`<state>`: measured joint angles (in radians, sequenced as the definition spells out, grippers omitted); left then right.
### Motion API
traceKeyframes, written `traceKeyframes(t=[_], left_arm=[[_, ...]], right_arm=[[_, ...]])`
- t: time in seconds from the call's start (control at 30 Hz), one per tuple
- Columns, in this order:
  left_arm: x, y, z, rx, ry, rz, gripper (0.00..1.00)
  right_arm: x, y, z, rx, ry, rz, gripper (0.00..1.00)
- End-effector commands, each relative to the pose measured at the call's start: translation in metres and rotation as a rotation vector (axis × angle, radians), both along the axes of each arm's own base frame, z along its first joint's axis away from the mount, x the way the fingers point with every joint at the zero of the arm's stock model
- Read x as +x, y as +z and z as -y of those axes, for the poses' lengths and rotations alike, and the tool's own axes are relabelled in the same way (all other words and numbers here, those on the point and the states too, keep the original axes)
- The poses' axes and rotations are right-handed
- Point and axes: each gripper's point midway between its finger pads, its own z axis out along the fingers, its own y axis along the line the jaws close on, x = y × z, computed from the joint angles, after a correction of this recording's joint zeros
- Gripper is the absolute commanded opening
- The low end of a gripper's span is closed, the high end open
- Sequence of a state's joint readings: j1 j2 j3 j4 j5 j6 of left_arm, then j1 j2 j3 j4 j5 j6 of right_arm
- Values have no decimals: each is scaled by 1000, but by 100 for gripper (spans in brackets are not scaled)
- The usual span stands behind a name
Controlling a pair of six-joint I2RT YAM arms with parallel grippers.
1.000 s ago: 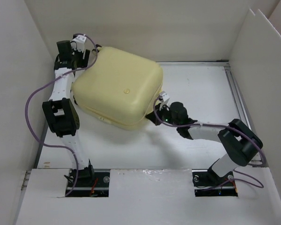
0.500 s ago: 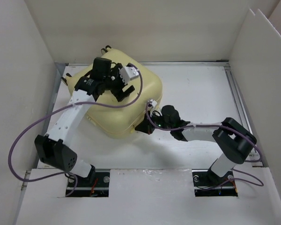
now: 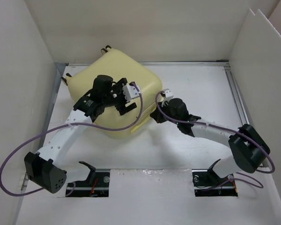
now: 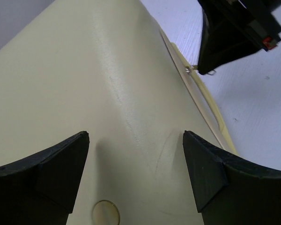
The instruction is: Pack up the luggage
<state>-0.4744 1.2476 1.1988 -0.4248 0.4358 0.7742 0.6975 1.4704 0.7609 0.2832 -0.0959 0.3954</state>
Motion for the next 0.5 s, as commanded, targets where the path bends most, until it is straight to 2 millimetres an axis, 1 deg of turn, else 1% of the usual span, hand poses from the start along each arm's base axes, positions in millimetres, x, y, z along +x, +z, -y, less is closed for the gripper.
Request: traceKeyframes(t=[0.0,0.03,0.07,0.1,0.13,0.17,0.2,0.23,0.27,0.3,0.33,0.37,0.4,0.47], left_arm=[[-26,-109,-73,380,127,-247,77],[-26,-115,-73,385,120,-243,77],[-28,-116,-74,385,120,-243,77],[-27,-114,-70,380,111,-231,77],[-26,-114,-72,388,119,-227,76],[-28,-108,-63,390,97,-200,76],[-29,-97,-55,371,86,-173,76],[-27,-86,-50,373,84,-133,76],[-27,-59,-28,332,52,-71,76],[-29,-44,-15,293,55,-55,74],[-31,-28,-1,254,41,-34,72],[-36,-17,12,230,23,-32,68],[-48,0,39,197,-37,-12,66],[-63,8,62,171,-66,-18,65]], right_arm=[[42,10,53,-100,-231,58,0],[47,10,60,-109,-245,64,0],[58,15,72,-104,-284,70,0],[65,22,77,-108,-292,92,0],[70,27,81,-111,-300,107,0],[71,28,77,-110,-278,111,0],[77,32,76,-112,-264,122,0],[76,33,70,-106,-231,123,0],[73,34,61,-86,-180,113,0],[74,35,57,-77,-162,112,0],[72,30,54,-78,-144,97,0],[72,33,51,-64,-133,107,0],[70,28,47,-56,-107,100,0],[77,29,53,-19,-122,102,0]])
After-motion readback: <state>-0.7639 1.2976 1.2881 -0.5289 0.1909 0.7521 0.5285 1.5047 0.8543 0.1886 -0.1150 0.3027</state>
